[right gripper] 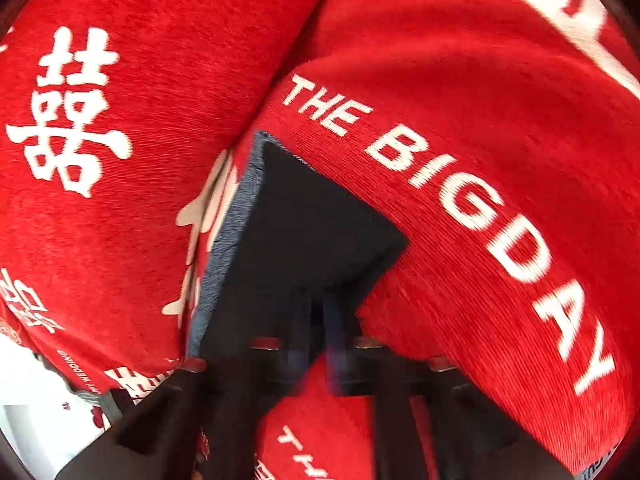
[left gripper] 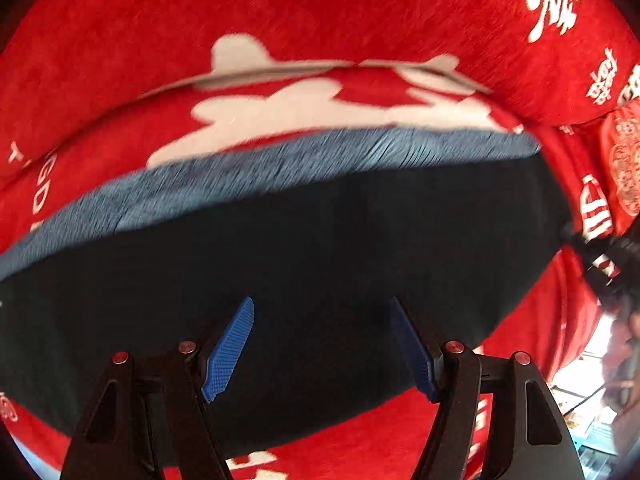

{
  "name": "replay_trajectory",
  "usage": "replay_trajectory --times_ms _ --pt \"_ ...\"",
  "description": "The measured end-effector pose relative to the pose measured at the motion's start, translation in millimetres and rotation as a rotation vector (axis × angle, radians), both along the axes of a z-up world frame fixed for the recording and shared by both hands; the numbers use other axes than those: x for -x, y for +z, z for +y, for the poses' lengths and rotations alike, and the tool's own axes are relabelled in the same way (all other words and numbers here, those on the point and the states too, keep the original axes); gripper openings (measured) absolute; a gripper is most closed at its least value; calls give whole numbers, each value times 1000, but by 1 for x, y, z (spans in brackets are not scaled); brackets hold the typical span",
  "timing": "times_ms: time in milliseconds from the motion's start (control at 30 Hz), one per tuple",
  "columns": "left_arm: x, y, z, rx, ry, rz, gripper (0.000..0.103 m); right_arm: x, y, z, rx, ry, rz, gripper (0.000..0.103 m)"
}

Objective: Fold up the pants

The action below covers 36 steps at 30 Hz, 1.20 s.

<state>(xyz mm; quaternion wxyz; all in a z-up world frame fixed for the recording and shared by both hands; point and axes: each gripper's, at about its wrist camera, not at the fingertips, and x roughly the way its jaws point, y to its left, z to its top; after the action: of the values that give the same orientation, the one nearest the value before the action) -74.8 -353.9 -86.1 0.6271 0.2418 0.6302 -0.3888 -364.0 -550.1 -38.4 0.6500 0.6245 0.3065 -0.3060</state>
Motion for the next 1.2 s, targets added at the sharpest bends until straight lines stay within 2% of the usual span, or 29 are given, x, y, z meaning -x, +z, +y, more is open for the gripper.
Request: replay_trajectory --times_ms 33,133,267,333,400,433,467,500,567,633,700,733,767,833,900,933,967,1000,1100,1200 --pt "2 -3 4 -16 -4 -16 71 -1 3 0 19 10 19 5" --pt "5 -9 12 -57 -12 -25 71 4 -3 4 11 53 173 5" --pt "-2 12 11 -10 -7 -53 71 2 24 7 82 87 199 13" --pt "-13 17 1 11 13 -77 71 -22 44 14 139 175 173 14" --pt "-22 12 -11 12 38 -95 71 -57 49 21 168 295 155 17" --pt "-27 9 -19 14 54 -103 71 -85 47 28 179 379 144 18" --pt "-32 5 -27 20 67 -113 71 -111 42 35 198 447 142 24" --pt "-37 -1 -36 12 76 -134 71 -126 38 40 211 481 140 32" --pt "-42 -18 -51 -18 100 -165 71 -168 14 46 222 547 138 36" --pt "-52 -26 -54 1 128 -169 74 -183 -5 47 220 555 178 36" --pt "-64 -27 -51 -9 153 -173 75 -184 -11 37 259 515 181 20" --pt "-72 -27 -46 -20 172 -177 75 -179 -11 28 263 477 206 16" --pt "-82 -25 -37 -36 195 -182 75 -169 -10 18 255 422 229 7" --pt "-97 -17 -17 -47 222 -185 75 -154 -4 7 237 347 256 6" --pt "-110 -5 11 -56 233 -207 75 -143 9 9 231 329 291 21" --pt "-115 0 25 -62 234 -221 75 -139 15 15 211 339 270 30" --pt "-119 4 43 -75 235 -236 75 -136 21 27 175 357 209 44" --pt "-122 6 58 -90 236 -243 75 -134 25 40 141 374 159 50" --pt "-131 8 115 -136 251 -256 75 -142 25 100 10 462 30 50" --pt "-139 -1 168 -195 270 -263 75 -157 7 166 -165 504 -85 50"
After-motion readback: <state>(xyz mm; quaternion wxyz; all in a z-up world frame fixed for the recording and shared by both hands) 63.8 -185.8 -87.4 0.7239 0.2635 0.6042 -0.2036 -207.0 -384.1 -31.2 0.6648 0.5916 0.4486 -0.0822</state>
